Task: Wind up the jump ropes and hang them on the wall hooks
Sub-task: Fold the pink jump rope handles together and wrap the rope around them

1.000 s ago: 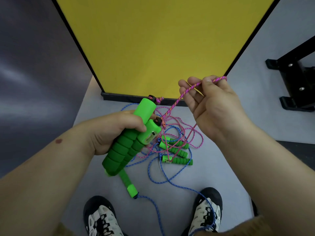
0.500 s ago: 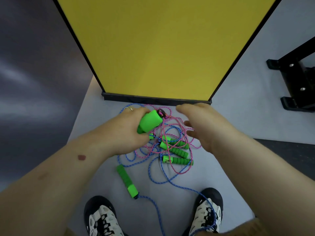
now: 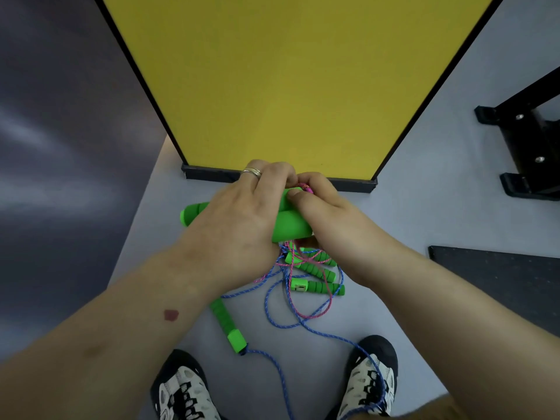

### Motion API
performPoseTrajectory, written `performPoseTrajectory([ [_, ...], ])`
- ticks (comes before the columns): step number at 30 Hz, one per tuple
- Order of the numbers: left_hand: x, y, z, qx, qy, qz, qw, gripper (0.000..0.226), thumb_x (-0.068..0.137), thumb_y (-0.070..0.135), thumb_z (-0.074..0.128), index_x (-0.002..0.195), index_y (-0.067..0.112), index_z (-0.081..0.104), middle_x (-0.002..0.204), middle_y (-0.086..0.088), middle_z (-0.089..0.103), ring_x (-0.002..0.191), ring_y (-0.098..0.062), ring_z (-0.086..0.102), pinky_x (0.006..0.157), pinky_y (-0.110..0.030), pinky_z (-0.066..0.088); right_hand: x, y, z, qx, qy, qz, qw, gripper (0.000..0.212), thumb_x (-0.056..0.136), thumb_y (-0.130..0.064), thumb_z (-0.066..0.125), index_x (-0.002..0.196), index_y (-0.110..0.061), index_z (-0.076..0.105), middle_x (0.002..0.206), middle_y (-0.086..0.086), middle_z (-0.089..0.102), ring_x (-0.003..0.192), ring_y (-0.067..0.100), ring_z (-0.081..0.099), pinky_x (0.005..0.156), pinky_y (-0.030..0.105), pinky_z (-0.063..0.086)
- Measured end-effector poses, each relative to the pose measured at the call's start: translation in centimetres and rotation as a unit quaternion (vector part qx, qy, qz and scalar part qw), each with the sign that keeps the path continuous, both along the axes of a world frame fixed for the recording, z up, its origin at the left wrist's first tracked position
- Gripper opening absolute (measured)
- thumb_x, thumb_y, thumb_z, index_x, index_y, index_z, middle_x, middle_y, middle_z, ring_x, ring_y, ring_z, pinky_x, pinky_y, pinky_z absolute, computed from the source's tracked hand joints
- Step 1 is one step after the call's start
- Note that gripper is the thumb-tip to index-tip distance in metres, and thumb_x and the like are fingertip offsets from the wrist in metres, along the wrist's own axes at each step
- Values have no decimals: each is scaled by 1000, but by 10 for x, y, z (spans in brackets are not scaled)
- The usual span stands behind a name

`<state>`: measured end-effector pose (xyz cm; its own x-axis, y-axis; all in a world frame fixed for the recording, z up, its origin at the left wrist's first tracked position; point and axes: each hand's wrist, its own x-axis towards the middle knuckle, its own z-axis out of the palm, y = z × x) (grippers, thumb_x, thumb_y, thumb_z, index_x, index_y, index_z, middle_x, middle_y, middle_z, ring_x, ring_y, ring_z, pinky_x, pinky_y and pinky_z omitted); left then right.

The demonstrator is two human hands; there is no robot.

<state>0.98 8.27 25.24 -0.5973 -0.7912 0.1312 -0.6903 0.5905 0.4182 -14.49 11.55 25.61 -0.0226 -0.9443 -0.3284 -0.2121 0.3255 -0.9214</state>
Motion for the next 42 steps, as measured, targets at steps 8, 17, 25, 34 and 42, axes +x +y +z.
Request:
performPoseTrajectory([
  [8, 6, -10, 10, -23, -84, 56, 995, 62, 65, 44, 73, 120, 28, 48, 102, 2, 61, 96, -30, 61, 77, -44, 50, -3, 7, 4, -109, 10, -2, 994, 17, 107, -32, 40, 109, -17, 49, 68, -15, 44, 57, 2, 41, 52, 15, 36],
  [17, 13, -14, 0, -105, -155, 84, 979, 44, 66, 51, 67, 101, 28, 55, 90, 2, 63, 87, -31, 63, 65, -35, 35, -10, -8, 1, -89, 7, -193, 977, 19, 94, -2, 45, 96, -20, 50, 78, 1, 51, 56, 9, 43, 47, 18, 36],
  [25, 13, -15, -7, -157, -200, 104, 962, 45, 66, 37, 80, 102, 26, 57, 87, 3, 61, 84, -31, 61, 67, -35, 25, -14, 0, -8, -100, 208, -118, 966, 50, 81, -9, 45, 126, -29, 56, 130, -7, 47, 107, 18, 56, 91, 34, 48],
  [34, 5, -7, -4, -128, -160, 70, 976, 30, 74, 47, 63, 94, 27, 53, 79, 5, 55, 78, -29, 60, 63, -35, 30, -1, 8, -18, -95, 194, 46, 975, 52, 80, -78, 40, 108, -35, 46, 81, -8, 59, 76, 14, 60, 68, 43, 53],
  [42, 1, -1, 6, -80, -149, 75, 983, 36, 73, 44, 65, 101, 28, 48, 76, 9, 41, 73, -25, 53, 58, -34, 35, -4, 5, -19, -171, 180, -3, 969, 31, 97, -52, 51, 106, -23, 57, 101, -8, 61, 101, 12, 59, 82, 38, 51],
])
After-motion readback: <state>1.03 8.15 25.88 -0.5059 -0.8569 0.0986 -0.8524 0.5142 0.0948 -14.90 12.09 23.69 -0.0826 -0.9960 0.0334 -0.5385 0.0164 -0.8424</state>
